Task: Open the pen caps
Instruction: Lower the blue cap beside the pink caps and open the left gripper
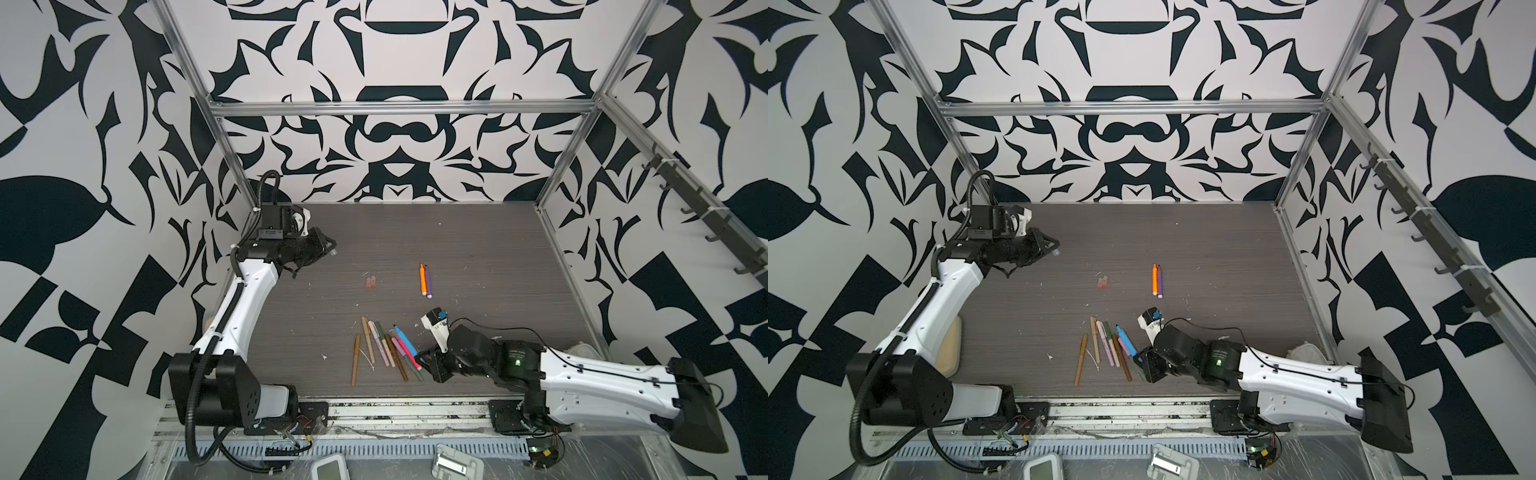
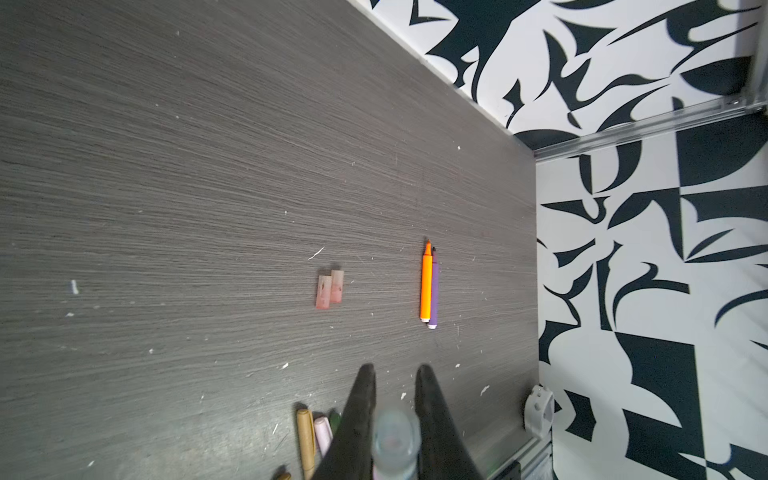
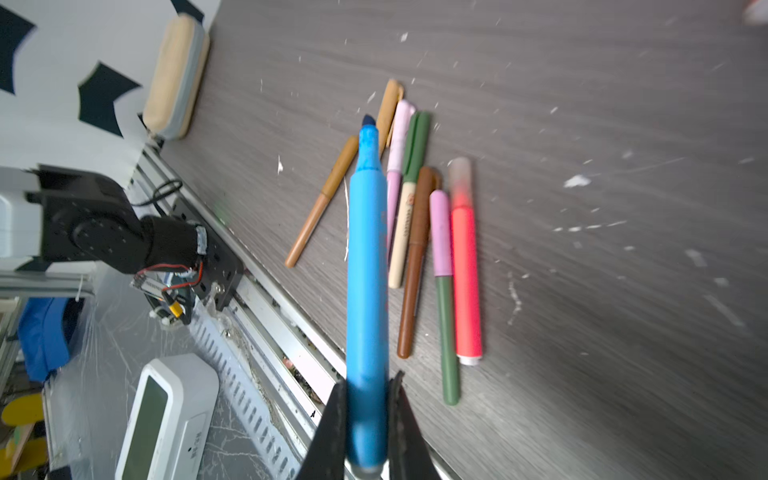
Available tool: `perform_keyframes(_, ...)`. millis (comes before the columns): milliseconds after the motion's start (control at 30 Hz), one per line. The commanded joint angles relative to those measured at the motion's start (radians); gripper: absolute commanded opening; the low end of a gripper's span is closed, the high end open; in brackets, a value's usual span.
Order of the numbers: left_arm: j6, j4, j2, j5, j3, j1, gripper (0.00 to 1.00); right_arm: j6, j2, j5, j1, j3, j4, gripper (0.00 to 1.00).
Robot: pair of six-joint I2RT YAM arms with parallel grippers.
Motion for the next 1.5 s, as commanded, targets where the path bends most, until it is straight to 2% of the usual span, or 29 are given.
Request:
perform_keyframes(0, 0.077, -0.103, 0.123, -0.057, 0.061, -0.027, 0.00, -0.014, -0.078, 0.126, -0.009, 0.003, -0.103, 0.00)
perform_keyframes(100, 0.129, -0.219, 0.274, -0.097, 0.188, -0.086, 0.00, -0.022, -0.165, 0.235, -0.024, -0.038, -0.185, 0.00)
perform_keyframes(167, 0.148, -0.255, 0.358, -0.108, 0.252, -0.125, 0.00, -0.031, -0.221, 0.246, -0.067, -0.079, -0.214, 0.00)
perform_keyframes(233, 0.168, -0.304, 0.439, -0.156, 0.319, -0.158, 0.00, -0.046, -0.272, 0.185, -0.152, -0.122, -0.222, 0.00)
perform_keyframes(300, 0.189, -0.351, 0.511, -0.219, 0.378, -0.191, 0.00, -0.060, -0.308, 0.060, -0.272, -0.168, -0.227, 0.00)
perform_keyframes(367, 0.201, -0.365, 0.560, -0.271, 0.404, -0.215, 0.00, -0.067, -0.341, -0.014, -0.365, -0.208, -0.239, 0.00)
perform_keyframes(467, 0.216, -0.364, 0.601, -0.351, 0.412, -0.247, 0.00, -0.076, -0.386, -0.094, -0.443, -0.240, -0.251, 0.00)
perform_keyframes(667, 0.230, -0.362, 0.641, -0.377, 0.409, -0.258, 0.00, -0.088, -0.392, -0.095, -0.456, -0.233, -0.259, 0.00)
perform_keyframes(1200, 0.221, -0.297, 0.724, -0.222, 0.371, -0.258, 0.04, -0.091, -0.383, -0.116, -0.456, -0.238, -0.244, 0.00)
perform_keyframes(1300, 0.207, -0.266, 0.733, -0.200, 0.356, -0.257, 0.06, -0.087, -0.395, -0.119, -0.456, -0.241, -0.246, 0.00)
perform_keyframes(1467, 0.187, -0.235, 0.741, -0.168, 0.350, -0.253, 0.14, -0.094, -0.395, -0.133, -0.456, -0.242, -0.238, 0.00)
